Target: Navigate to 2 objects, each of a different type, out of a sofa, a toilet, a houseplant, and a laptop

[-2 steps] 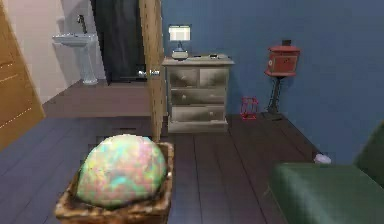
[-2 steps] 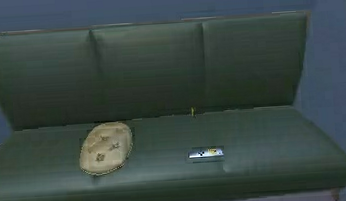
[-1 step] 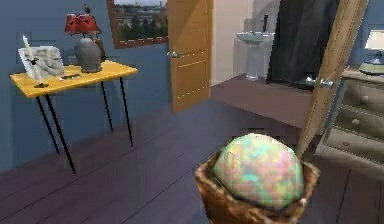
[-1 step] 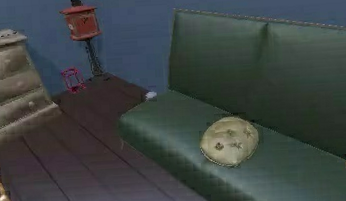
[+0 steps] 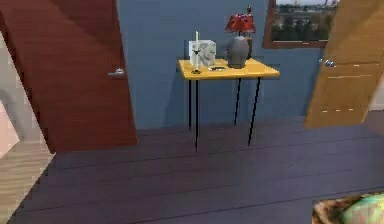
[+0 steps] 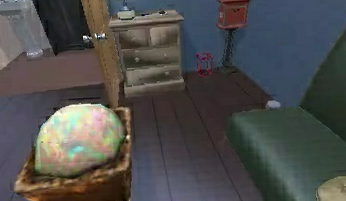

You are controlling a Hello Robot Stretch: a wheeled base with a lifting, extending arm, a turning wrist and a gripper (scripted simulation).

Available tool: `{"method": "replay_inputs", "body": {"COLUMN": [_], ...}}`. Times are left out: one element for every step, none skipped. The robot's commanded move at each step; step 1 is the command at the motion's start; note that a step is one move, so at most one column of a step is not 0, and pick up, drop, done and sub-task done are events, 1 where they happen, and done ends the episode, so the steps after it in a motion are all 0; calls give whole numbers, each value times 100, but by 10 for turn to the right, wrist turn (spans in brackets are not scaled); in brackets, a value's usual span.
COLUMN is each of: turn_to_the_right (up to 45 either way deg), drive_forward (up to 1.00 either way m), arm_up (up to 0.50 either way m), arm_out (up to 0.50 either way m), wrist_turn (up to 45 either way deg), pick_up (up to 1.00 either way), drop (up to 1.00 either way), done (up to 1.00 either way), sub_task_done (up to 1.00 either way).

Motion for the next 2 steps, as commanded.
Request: {"method": "replay_inputs", "body": {"turn_to_the_right": [0, -120], "drive_forward": [100, 0], "arm_up": [0, 0], "arm_out": [0, 0], "wrist_turn": [0, 0], "pick_up": [0, 0], "drop": [0, 0], "done": [0, 0], "sub_task_done": [0, 0]}}
